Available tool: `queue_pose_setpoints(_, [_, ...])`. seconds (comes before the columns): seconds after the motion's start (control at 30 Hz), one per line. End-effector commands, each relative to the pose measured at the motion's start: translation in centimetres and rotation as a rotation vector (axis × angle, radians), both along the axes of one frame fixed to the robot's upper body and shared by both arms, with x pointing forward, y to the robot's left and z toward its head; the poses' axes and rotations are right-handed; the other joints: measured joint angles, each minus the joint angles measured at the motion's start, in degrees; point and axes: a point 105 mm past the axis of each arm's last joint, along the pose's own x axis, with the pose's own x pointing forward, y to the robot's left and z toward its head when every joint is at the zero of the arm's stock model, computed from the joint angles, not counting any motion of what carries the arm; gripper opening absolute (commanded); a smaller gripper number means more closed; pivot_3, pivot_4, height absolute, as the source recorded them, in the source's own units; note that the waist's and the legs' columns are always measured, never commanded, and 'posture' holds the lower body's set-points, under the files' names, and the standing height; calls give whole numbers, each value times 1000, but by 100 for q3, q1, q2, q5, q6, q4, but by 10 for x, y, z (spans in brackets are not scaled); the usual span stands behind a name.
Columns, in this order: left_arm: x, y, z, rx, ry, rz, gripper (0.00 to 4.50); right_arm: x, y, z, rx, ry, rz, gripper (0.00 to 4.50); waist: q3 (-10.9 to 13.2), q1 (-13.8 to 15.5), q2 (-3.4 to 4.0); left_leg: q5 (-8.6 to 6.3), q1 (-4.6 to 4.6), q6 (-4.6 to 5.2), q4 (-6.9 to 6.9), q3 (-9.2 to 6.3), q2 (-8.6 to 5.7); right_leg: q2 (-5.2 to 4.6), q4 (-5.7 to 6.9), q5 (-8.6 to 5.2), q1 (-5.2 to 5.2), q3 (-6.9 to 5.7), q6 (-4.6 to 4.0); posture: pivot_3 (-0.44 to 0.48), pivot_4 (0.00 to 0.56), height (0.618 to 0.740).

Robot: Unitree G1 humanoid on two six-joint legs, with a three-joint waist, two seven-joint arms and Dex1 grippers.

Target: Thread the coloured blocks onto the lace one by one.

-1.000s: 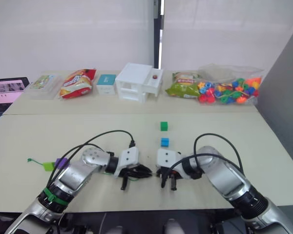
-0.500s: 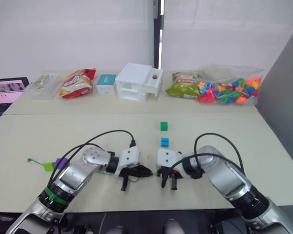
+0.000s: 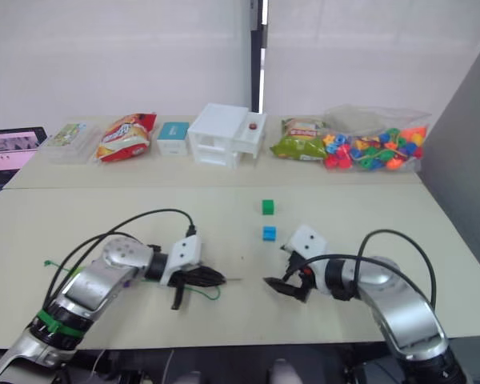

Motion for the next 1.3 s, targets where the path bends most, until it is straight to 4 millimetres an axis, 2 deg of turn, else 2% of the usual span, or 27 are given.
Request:
queue_pose_setpoints(0.03, [-7,11,18,-29,-16,16,0,11,7,5,112,-115,-243,4444,-1,-20,-1,0,1,0,-1,-1,2,1,1,0,1,-1,0,0,150,740])
queue_pose_setpoints(0.2, [-11,22,20,-19,2,55,0,21,28,-2,215,-176,-414,4444,0,-16,6,2,1,-4,-5,4,0,-3,-1,0,-4,2,0,0,150,740])
queue_pose_setpoints(0.33, [-12,26,20,-17,5,72,0,39,31,-3,277,-237,-561,4444,0,-15,7,2,3,-5,-8,2,1,-1,0,0,-5,1,0,0,150,740])
queue_pose_setpoints(0.67, [-12,24,20,-29,2,85,0,80,36,-16,337,-252,-688,4444,0,-37,8,3,5,-6,-18,3,2,0,2,1,-11,2,-2,0,150,740])
queue_pose_setpoints(0.8, [-12,24,20,-26,1,84,0,85,45,-17,371,-248,-708,4444,0,-48,8,3,6,-5,-21,2,2,0,4,1,-12,2,-2,0,150,740])
queue_pose_setpoints(0.9, [-11,24,20,-23,-1,85,0,83,49,-19,400,-226,-714,3642,1,-55,9,3,4,-5,-24,3,1,-1,4,1,-13,3,-3,0,150,740])
queue_pose_setpoints(1.13, [-10,24,19,-26,-6,82,0,77,56,-19,402,-216,-709,1271,1,-94,9,3,5,-5,-25,2,2,0,4,1,-13,2,-3,0,150,740])
queue_pose_setpoints(1.3, [-10,23,18,-26,-8,79,0,71,58,-18,410,-211,-680,1205,1,-113,9,3,5,-5,-25,1,2,-1,4,1,-13,2,-3,0,150,740])
